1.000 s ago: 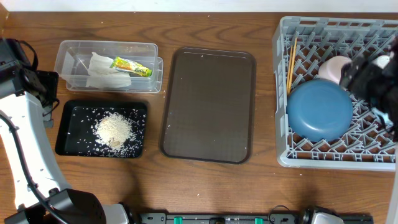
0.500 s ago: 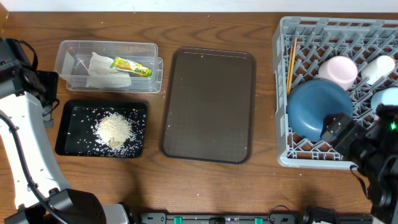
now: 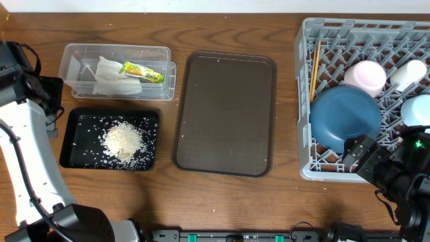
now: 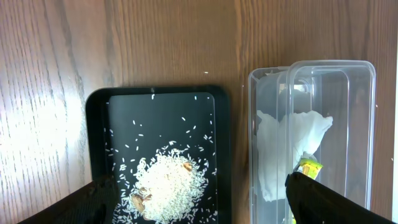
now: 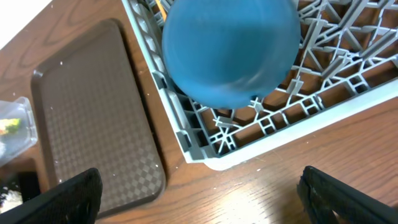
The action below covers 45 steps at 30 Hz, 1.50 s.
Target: Sort waste into correct bins and load items into the dishwasher rack
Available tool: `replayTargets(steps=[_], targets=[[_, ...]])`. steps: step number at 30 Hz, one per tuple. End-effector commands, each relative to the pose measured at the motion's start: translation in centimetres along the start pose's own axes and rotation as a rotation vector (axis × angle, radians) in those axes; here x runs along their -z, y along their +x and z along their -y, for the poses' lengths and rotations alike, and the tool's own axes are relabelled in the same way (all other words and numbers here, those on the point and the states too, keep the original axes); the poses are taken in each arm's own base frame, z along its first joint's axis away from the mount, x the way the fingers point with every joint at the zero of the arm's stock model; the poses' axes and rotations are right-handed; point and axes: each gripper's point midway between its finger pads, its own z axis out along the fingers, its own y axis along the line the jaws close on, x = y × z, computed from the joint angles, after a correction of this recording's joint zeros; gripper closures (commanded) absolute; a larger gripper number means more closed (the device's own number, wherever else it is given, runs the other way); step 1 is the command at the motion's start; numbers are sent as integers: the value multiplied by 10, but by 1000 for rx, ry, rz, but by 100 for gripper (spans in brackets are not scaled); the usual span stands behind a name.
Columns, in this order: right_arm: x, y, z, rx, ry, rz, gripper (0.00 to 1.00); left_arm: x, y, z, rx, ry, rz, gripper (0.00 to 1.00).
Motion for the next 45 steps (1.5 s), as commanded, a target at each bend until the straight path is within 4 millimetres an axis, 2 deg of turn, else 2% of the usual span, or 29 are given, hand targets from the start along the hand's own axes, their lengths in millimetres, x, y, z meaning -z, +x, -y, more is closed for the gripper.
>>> replayTargets(steps=[1, 6, 12, 15, 20, 26, 31, 37, 45], targets=[[-4, 4, -4, 84, -13, 8, 1, -1, -2, -1, 1, -7, 4, 11], [-21, 10, -14, 174, -78, 98, 1, -1, -2, -1, 1, -7, 4, 11], [-58, 15, -10, 206, -171, 292, 1, -1, -2, -1, 1, -7, 4, 11], [-73, 15, -17, 223, -259, 388, 1, -1, -2, -1, 1, -7, 4, 11], [-86, 12, -24, 284, -364, 570, 1, -1, -2, -1, 1, -8, 4, 11], [-96, 21, -29, 431, -426, 727, 1, -1, -2, -1, 1, -7, 4, 11], [-99, 31, -31, 524, -427, 778, 1, -1, -2, -1, 1, -7, 4, 11], [-105, 24, -15, 498, -320, 788, 1, -1, -2, -1, 1, -7, 4, 11], [-106, 23, -13, 642, -246, 818, 1, -1, -2, -1, 1, -7, 4, 11]])
